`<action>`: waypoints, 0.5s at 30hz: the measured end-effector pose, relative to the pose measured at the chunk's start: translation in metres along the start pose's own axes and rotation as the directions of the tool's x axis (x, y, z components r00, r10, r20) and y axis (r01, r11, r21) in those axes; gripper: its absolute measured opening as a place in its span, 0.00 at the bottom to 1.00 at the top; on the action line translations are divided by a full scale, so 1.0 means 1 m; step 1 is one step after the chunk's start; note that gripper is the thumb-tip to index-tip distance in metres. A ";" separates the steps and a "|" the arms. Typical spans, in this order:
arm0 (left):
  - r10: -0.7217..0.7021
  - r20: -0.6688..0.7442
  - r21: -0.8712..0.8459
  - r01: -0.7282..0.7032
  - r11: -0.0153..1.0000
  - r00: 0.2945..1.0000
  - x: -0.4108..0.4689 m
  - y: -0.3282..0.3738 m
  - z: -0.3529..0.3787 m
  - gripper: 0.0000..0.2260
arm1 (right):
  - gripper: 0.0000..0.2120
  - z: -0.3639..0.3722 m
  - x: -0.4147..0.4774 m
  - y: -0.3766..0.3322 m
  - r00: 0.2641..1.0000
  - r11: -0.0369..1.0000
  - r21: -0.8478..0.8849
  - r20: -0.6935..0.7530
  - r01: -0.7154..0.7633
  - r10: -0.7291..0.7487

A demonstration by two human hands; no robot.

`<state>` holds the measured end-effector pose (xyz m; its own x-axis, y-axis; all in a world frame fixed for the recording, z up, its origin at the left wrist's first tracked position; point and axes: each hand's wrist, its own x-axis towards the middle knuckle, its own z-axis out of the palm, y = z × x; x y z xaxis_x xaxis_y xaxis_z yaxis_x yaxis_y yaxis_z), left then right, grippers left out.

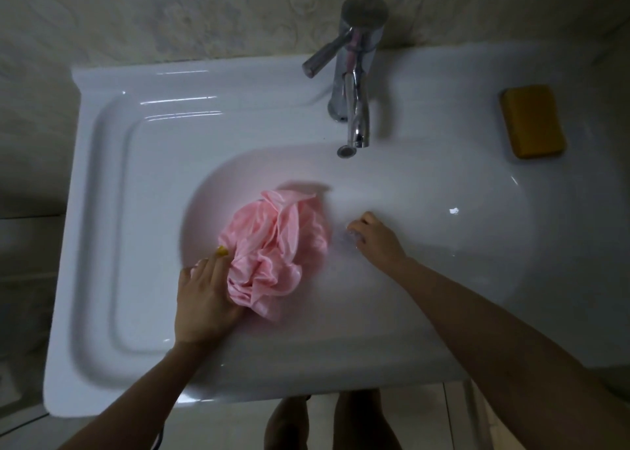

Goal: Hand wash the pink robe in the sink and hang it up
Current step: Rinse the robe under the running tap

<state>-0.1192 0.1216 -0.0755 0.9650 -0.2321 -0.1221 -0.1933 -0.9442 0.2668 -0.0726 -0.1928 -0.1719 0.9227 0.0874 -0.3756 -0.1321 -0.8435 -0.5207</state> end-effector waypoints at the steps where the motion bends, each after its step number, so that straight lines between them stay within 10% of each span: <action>1: -0.002 0.004 0.003 0.002 1.000 1.000 0.000 0.000 0.000 0.31 | 0.14 0.000 0.000 0.000 1.000 1.000 -0.002 -0.004 0.000 0.000; 15: -0.005 0.026 0.004 0.005 1.000 1.000 0.000 0.001 -0.003 0.32 | 0.16 -0.009 -0.020 -0.004 0.969 0.972 0.153 -0.143 -0.178 0.200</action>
<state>-0.1187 0.1208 -0.0727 0.9611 -0.2332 -0.1480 -0.1891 -0.9461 0.2629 -0.0873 -0.1961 -0.1557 0.9196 -0.1601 -0.3588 -0.3485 -0.7541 -0.5567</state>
